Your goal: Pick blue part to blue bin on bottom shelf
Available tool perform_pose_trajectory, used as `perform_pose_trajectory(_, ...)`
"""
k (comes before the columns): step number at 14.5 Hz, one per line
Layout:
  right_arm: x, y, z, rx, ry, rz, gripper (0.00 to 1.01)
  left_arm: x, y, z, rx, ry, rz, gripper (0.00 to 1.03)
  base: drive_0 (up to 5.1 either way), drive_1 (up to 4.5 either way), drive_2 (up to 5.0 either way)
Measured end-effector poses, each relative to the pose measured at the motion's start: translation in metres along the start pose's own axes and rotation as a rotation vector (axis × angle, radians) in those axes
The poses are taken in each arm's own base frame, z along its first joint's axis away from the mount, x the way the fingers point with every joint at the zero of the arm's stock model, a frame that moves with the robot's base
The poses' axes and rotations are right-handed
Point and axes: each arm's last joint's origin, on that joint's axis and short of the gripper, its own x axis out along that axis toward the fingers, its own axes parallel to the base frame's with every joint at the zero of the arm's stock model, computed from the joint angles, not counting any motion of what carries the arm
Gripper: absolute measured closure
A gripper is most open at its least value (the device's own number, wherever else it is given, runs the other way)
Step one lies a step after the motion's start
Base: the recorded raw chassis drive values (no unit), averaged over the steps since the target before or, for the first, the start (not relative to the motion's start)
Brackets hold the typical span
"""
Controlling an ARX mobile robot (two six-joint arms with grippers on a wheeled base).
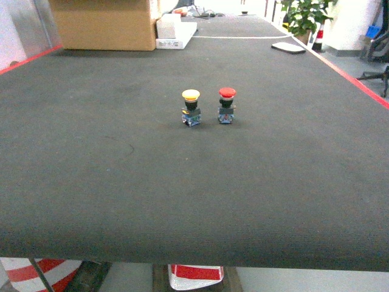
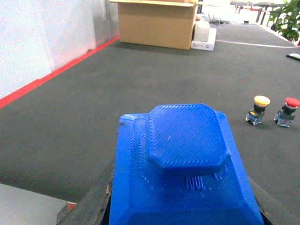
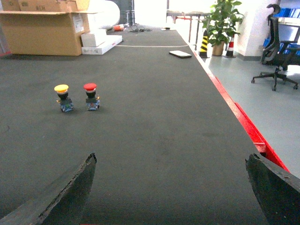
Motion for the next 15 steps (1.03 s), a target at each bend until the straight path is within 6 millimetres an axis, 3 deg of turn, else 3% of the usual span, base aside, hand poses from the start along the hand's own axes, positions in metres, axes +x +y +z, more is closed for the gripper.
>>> perform_pose_trajectory(4, 0.0000, 0.0000, -0.0002, 0.000, 0.002, 0.000, 0.03, -0.0002, 0.0003, 0.0004, -0.002, -0.004, 0.001, 0.59, 0.0, 0.00, 0.0)
perform_pose_trajectory(15, 0.0000, 0.0000, -0.0002, 0.000, 0.002, 0.000, 0.03, -0.0001, 0.0001, 0.0001, -0.001, -0.001, 0.000, 0.59, -1.9, -1.93, -1.9)
